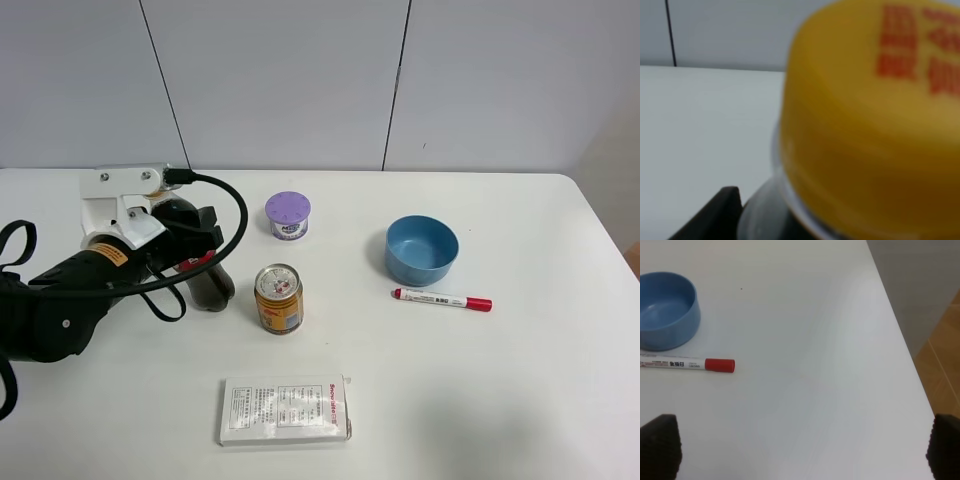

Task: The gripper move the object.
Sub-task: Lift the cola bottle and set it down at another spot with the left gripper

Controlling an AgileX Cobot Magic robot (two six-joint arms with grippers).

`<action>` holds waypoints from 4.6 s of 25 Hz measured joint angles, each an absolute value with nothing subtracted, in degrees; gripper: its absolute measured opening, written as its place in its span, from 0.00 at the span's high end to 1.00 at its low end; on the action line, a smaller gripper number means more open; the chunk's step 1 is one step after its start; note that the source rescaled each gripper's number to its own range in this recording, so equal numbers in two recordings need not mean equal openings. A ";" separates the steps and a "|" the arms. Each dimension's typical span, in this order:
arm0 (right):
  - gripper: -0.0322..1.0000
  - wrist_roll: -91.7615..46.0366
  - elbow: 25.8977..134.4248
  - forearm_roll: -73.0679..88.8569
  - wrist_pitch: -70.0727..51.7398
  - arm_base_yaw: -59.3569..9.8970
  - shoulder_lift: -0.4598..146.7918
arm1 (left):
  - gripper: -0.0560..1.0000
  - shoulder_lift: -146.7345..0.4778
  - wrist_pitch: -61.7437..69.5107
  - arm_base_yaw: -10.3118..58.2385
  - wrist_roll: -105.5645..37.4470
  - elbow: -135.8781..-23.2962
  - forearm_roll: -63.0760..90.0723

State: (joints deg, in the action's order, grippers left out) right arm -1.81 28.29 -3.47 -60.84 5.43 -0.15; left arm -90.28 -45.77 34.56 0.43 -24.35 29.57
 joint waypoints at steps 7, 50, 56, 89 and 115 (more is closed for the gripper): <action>0.00 -1.81 28.29 -3.47 -60.84 5.43 -0.15 | 0.91 -88.89 -44.56 34.56 -1.88 -25.93 25.81; 0.00 -1.81 28.29 -3.47 -60.84 5.43 -0.15 | 0.94 -108.47 5.10 34.56 -11.71 -86.45 9.60; 0.00 -1.81 28.29 -3.47 -60.84 5.43 -0.15 | 0.95 -114.02 6.29 34.56 -11.76 -93.13 9.60; 0.00 -1.81 28.29 -3.47 -60.84 5.43 -0.15 | 0.95 -126.44 1.84 31.20 -12.56 -100.63 13.89; 0.00 -1.81 28.29 -3.47 -60.84 5.43 -0.15 | 0.95 -129.80 0.00 31.46 -12.80 -100.63 16.70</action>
